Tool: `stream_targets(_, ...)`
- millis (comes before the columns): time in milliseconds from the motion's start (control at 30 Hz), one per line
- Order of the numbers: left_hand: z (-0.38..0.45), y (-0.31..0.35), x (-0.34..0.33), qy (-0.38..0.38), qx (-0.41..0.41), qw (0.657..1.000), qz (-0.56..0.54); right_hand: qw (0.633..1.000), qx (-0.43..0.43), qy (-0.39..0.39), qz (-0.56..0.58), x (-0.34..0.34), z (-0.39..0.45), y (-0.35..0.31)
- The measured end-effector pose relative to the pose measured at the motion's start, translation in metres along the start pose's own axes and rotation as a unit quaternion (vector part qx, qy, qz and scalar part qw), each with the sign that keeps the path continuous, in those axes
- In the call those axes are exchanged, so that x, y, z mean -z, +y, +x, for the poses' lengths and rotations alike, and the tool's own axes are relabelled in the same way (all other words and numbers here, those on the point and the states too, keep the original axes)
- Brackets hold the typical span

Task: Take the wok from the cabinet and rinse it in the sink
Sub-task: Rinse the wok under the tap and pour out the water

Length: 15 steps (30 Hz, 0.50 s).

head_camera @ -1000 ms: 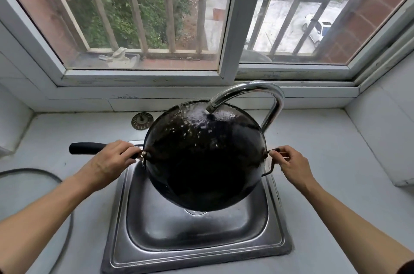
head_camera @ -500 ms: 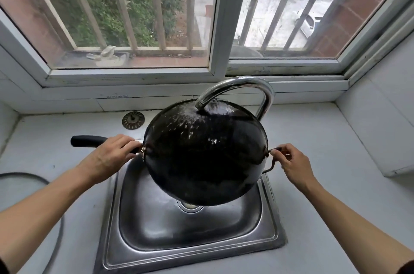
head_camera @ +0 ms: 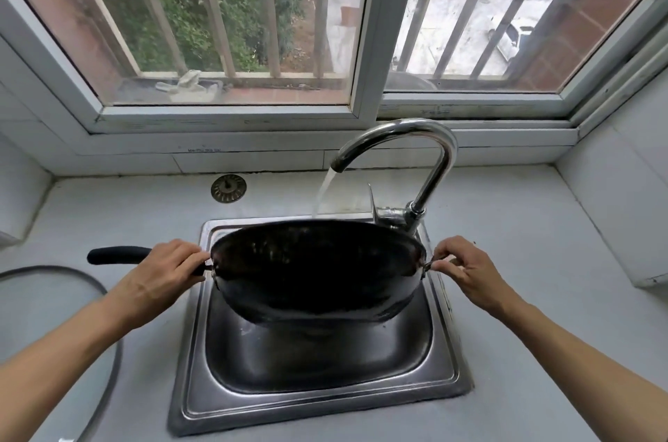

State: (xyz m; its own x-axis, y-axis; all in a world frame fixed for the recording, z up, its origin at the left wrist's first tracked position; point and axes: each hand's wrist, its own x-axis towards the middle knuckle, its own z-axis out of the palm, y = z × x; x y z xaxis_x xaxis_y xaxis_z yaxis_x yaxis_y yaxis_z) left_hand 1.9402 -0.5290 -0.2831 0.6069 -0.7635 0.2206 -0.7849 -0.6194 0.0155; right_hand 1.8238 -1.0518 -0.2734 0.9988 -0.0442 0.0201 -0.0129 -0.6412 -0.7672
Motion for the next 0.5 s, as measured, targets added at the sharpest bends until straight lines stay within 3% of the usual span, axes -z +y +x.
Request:
stream_targets(200, -0.026, 0.001, 0.013, 0.021, 0.003, 0.999, 0.048, 0.988, 0.096, -0.070, -0.097, 0.005, -0.013, -0.011)
stream_targets(500, -0.054, 0.023, 0.037, 0.017, 0.025, 0.995, 0.092, 0.963, 0.159, -0.063, -0.207, 0.005, -0.037, -0.029)
